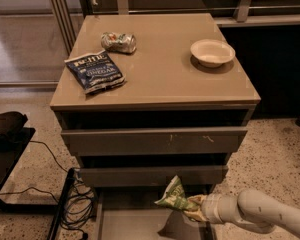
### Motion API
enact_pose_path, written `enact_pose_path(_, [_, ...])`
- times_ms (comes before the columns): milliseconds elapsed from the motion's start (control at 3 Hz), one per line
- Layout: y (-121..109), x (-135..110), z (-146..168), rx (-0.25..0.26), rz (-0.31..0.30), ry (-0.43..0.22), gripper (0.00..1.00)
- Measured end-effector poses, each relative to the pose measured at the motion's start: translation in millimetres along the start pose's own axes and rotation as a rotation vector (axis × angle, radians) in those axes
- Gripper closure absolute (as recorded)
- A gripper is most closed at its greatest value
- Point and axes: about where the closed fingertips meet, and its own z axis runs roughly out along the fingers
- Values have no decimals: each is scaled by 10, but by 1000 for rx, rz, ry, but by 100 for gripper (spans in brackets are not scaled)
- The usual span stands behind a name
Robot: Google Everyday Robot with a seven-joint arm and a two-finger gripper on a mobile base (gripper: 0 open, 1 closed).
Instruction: Place green jalapeno chip bag into bottom drawer
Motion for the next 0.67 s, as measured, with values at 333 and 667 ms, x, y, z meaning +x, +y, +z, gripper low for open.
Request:
enact_pose_path(333, [26, 193, 385, -52, -25, -46, 100])
enact_pose_path(667, [-113, 311, 820, -79, -51, -62, 100])
